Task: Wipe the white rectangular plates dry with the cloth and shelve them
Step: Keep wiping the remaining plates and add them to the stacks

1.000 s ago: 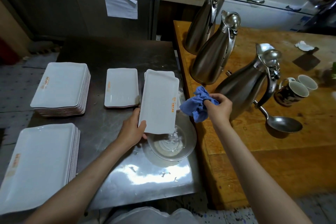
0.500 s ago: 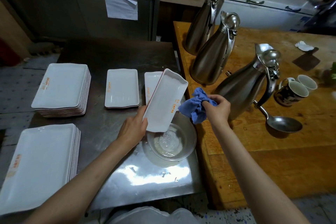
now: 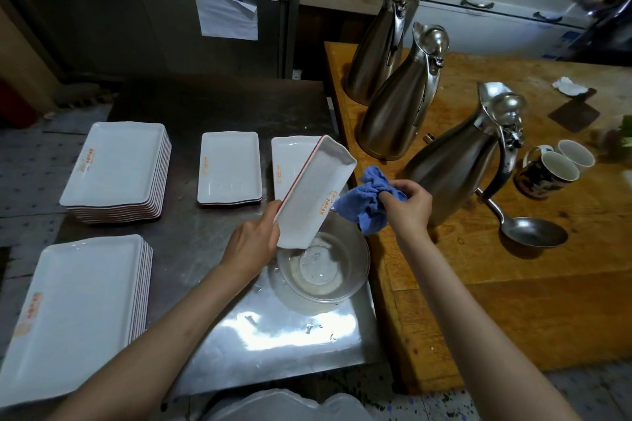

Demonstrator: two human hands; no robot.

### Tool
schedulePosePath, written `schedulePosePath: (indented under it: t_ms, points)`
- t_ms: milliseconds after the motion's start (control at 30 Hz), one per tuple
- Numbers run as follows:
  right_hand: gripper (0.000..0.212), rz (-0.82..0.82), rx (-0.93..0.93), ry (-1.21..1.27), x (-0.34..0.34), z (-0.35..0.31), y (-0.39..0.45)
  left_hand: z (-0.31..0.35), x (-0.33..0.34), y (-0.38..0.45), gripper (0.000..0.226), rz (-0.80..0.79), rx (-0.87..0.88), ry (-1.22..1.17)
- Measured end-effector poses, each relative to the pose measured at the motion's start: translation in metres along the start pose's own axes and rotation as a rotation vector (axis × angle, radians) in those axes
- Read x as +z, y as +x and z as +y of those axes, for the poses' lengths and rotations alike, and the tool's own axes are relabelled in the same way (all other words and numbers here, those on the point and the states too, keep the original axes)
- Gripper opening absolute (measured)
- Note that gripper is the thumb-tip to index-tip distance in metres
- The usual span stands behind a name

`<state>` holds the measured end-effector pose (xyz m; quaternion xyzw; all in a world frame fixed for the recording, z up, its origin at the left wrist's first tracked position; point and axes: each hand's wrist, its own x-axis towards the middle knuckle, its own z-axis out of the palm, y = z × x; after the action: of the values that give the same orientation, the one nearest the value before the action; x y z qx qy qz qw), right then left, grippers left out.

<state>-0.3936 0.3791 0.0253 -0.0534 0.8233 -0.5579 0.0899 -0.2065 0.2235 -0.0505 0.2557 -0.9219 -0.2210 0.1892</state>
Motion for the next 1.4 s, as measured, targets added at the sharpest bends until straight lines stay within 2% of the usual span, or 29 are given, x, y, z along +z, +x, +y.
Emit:
schedulePosePath:
  t_ms: [100, 233, 367, 500, 667, 733, 800, 867, 933, 1033, 1167, 1300, 1400]
  points:
    - [0.019, -0.001, 0.017, 0.003, -0.001, 0.001, 0.000, 0.004, -0.002, 0.002, 0.044, -0.121, -0.172, -0.186]
    - [0.016, -0.012, 0.031, 0.013, -0.001, 0.001, -0.002, 0.010, -0.003, 0.004, 0.042, -0.226, -0.373, -0.613]
    - [0.017, -0.055, 0.018, 0.034, 0.001, -0.003, -0.003, 0.009, 0.001, 0.009, 0.045, -0.292, -0.540, -0.824]
    - [0.020, -0.219, -0.036, 0.011, 0.008, -0.009, -0.008, 0.014, 0.000, 0.015, 0.048, -0.340, -0.596, -0.903]
    - [0.025, -0.506, -0.033, -0.025, 0.024, -0.011, -0.019, 0.021, -0.003, 0.020, 0.032, -0.347, -0.581, -0.958]
    - [0.034, -0.554, -0.033, -0.062, 0.029, -0.011, -0.022, 0.023, -0.005, 0.022, 0.031, -0.358, -0.558, -0.949]
    - [0.048, -0.525, -0.062, -0.088, 0.032, -0.011, -0.022, 0.025, -0.007, 0.022, 0.031, -0.360, -0.540, -0.953]
    - [0.053, -0.412, -0.110, -0.065, 0.034, -0.010, -0.022, 0.025, -0.009, 0.021, 0.031, -0.349, -0.541, -0.969]
    - [0.045, -0.247, -0.173, -0.041, 0.035, -0.009, -0.025, 0.025, -0.011, 0.020, 0.032, -0.340, -0.545, -0.969]
    - [0.033, -0.082, -0.289, -0.225, 0.033, -0.007, -0.035, 0.021, -0.009, 0.019, 0.034, -0.310, -0.544, -0.972]
    - [0.052, -0.160, -0.282, -0.399, 0.046, 0.005, -0.044, 0.023, -0.006, 0.019, 0.033, -0.290, -0.537, -0.983]
    - [0.051, -0.207, -0.300, -0.457, 0.061, 0.007, -0.045, 0.025, -0.002, 0.018, 0.037, -0.273, -0.504, -1.003]
    - [0.050, -0.289, -0.390, -0.484, 0.063, 0.007, -0.044, 0.026, -0.002, 0.018, 0.036, -0.265, -0.487, -1.023]
